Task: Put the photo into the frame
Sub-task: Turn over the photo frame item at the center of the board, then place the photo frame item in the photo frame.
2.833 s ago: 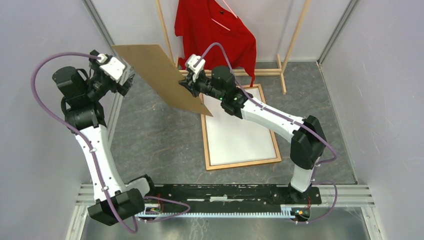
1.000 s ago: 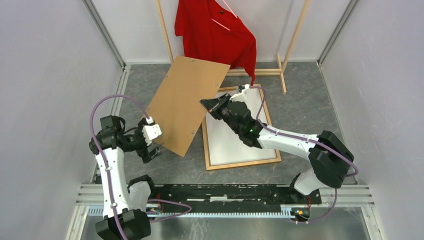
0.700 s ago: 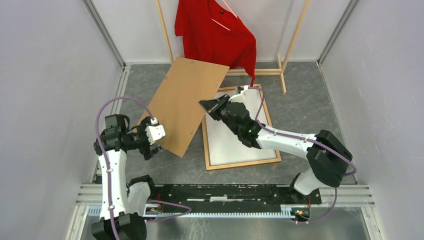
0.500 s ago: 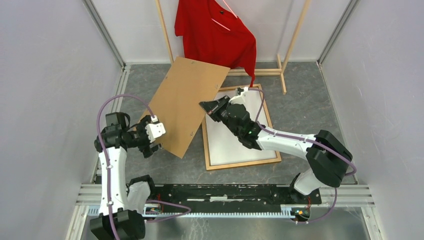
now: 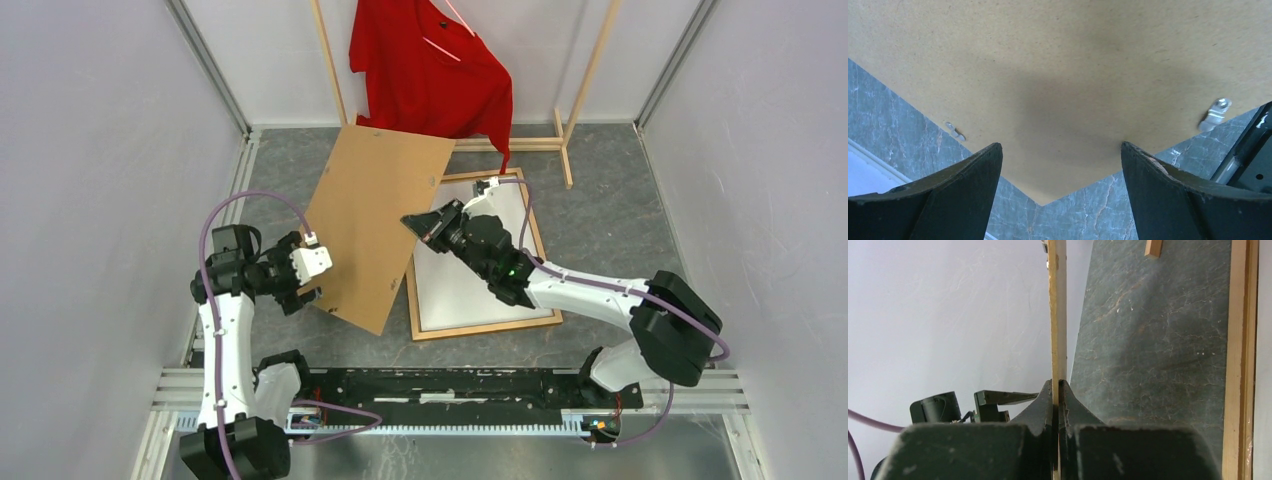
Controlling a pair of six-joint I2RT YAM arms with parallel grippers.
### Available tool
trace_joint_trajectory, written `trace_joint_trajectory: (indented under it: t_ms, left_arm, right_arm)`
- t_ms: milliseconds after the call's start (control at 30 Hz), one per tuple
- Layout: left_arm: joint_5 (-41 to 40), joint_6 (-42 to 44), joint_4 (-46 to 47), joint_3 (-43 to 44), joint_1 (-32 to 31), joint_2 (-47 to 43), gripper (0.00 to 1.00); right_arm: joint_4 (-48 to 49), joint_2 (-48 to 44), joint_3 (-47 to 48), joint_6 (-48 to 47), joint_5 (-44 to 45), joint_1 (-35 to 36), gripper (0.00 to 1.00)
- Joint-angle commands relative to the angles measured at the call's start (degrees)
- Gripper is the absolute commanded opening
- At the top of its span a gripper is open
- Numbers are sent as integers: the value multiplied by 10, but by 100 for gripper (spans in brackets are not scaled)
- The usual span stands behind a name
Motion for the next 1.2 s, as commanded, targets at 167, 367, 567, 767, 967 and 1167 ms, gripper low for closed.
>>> trace_joint_trajectory:
  t_ms: [167,367,567,767,967,1167]
  left_arm:
    - [2,-11,8,17,-3,3,99]
    - [40,10,-69,63,-2,25,100]
    - [69,29,-121,105,-3,70,100]
    - [42,34,-102,97,-3,92,100]
    - [47,42,-97,94,-6,114,100]
    - [42,44,-84,88,-9,124,100]
  right_arm:
    - [44,-72,-13,-33,-49,-26,0]
    - [-47,-107,-3,-87,-235,-149,0]
    - [-140,-96,19,-154,-481,-286,0]
    - [-159,-89,-9,-197,-646,-411,0]
    - [-146,-48,-23,-222,-740,-478,0]
    - [-213,-11,-16,-299,-770,-500,0]
